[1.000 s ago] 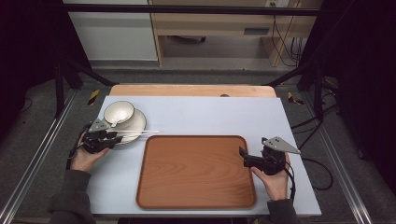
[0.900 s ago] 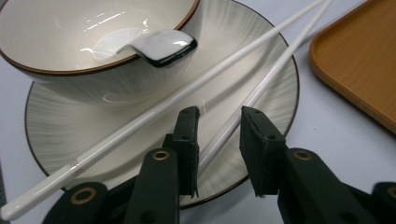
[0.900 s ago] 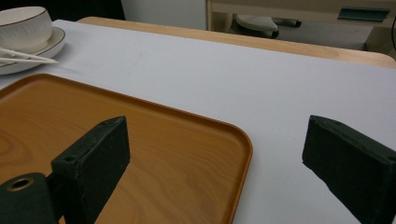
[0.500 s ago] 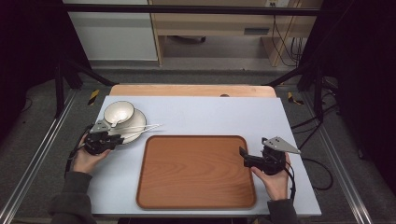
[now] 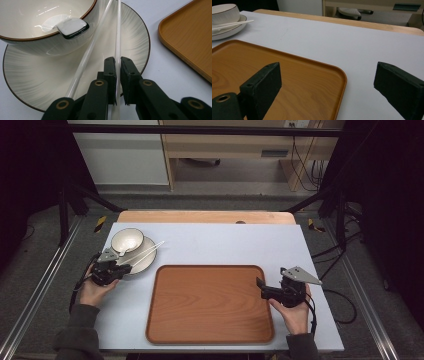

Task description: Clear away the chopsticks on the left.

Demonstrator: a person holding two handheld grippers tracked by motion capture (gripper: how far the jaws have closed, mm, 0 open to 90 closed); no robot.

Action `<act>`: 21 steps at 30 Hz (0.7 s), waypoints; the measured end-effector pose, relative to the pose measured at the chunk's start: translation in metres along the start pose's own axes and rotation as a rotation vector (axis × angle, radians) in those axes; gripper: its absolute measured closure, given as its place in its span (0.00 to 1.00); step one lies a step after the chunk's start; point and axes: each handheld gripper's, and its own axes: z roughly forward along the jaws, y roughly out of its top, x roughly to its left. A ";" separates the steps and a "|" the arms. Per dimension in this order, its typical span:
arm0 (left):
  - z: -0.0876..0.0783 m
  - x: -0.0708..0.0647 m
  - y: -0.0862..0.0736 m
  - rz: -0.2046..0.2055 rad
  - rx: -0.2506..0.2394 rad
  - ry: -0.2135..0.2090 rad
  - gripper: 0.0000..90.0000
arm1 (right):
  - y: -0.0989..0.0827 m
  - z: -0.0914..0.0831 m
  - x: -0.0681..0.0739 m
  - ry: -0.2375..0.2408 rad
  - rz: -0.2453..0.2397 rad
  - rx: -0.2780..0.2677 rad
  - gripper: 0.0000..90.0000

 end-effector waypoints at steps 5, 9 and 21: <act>0.004 -0.001 0.005 -0.032 -0.018 0.000 0.86 | 0.000 0.000 0.000 0.001 0.002 -0.002 0.08; 0.013 -0.001 0.008 -0.044 -0.004 -0.003 0.87 | 0.000 -0.001 -0.001 0.004 0.005 -0.005 0.08; 0.019 -0.003 0.008 -0.084 -0.001 -0.010 0.93 | 0.000 0.000 -0.001 0.007 0.006 -0.004 0.08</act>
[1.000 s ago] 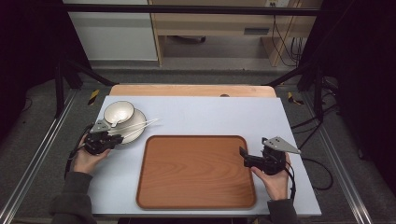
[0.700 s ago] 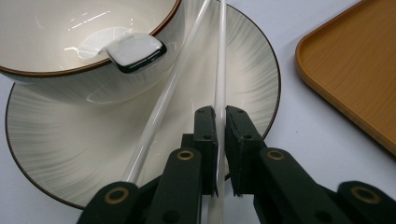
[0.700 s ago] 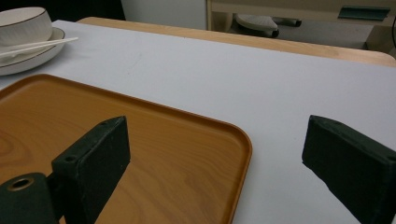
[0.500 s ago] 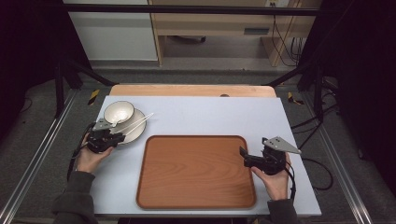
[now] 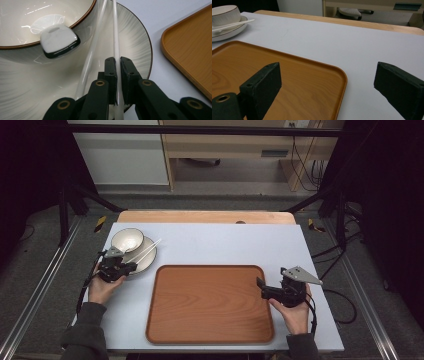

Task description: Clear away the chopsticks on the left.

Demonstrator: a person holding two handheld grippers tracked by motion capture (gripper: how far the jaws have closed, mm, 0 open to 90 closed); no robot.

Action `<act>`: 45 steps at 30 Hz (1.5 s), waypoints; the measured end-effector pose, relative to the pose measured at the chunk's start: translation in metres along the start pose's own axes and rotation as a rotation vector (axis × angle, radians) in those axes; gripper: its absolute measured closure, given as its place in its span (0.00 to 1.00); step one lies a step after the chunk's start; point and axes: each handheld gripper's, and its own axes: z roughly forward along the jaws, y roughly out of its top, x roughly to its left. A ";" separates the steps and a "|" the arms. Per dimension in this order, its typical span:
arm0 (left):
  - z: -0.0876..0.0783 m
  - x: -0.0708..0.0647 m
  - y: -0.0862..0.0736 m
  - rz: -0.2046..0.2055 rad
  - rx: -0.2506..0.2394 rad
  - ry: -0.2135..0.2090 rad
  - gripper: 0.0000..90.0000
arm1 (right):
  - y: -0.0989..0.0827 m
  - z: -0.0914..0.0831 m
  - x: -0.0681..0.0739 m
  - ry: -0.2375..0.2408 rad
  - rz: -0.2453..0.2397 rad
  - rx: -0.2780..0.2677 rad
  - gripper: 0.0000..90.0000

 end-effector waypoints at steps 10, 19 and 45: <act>-0.003 -0.009 0.002 -0.024 -0.027 0.009 0.94 | 0.000 -0.001 -0.002 -0.002 0.007 -0.006 0.08; -0.020 -0.022 0.005 -0.043 -0.067 0.026 0.94 | 0.001 -0.004 -0.004 -0.001 0.022 -0.014 0.08; -0.065 -0.099 -0.002 -0.191 -0.213 0.147 0.94 | 0.000 -0.008 -0.010 -0.018 0.052 -0.015 0.08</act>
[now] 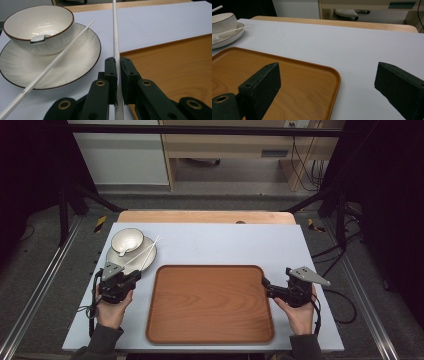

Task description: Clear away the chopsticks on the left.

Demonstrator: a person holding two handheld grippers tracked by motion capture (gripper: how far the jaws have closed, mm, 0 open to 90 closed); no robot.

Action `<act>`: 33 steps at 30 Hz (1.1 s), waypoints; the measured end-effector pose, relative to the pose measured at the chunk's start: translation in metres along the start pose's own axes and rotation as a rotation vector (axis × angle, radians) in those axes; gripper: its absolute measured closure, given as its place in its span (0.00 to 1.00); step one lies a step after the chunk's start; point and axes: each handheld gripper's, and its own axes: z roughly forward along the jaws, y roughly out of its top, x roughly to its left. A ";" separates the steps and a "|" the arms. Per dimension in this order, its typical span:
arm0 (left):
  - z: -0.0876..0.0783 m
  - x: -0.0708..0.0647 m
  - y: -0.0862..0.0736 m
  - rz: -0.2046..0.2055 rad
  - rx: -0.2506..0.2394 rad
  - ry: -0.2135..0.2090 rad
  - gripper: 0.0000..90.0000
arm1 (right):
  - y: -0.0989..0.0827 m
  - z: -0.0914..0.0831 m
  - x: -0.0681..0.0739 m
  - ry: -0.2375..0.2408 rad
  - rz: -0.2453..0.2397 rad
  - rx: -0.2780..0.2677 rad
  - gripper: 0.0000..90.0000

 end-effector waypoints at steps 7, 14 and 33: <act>-0.006 -0.017 0.003 -0.025 -0.019 0.024 0.94 | 0.000 -0.001 0.000 0.000 0.001 -0.002 0.07; -0.012 -0.034 0.001 -0.082 -0.052 0.016 0.94 | 0.001 -0.003 -0.002 -0.002 0.012 -0.007 0.08; -0.015 -0.067 -0.056 -0.212 -0.055 0.044 0.94 | -0.001 0.001 -0.001 -0.002 -0.002 0.007 0.08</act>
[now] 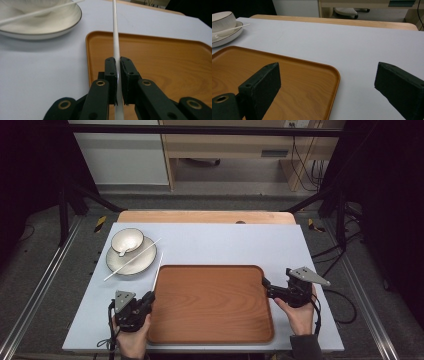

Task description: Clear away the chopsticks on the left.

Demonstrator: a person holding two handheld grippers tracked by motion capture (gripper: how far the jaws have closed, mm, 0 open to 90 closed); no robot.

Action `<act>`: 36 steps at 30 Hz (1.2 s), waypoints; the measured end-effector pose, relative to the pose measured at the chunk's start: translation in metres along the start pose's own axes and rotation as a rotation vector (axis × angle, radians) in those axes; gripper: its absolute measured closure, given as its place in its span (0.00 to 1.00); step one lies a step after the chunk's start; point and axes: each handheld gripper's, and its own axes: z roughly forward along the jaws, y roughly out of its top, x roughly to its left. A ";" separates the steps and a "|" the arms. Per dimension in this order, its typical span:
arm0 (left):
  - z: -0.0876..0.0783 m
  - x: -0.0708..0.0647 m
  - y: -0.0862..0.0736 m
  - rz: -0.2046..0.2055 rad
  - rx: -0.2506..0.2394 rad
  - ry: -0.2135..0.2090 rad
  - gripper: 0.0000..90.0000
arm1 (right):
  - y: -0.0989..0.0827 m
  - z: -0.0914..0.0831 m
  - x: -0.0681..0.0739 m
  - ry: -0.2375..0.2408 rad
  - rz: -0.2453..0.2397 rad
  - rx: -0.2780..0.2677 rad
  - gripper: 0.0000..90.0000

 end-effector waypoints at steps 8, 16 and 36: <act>0.007 -0.004 -0.024 -0.007 0.032 0.025 0.94 | -0.001 0.001 0.001 0.004 0.001 0.007 0.08; 0.012 -0.007 -0.032 0.010 0.057 0.054 0.94 | -0.001 0.003 0.002 0.007 -0.005 0.012 0.08; 0.024 -0.009 -0.034 0.006 0.121 0.101 0.93 | -0.002 0.004 0.003 0.011 -0.008 0.023 0.08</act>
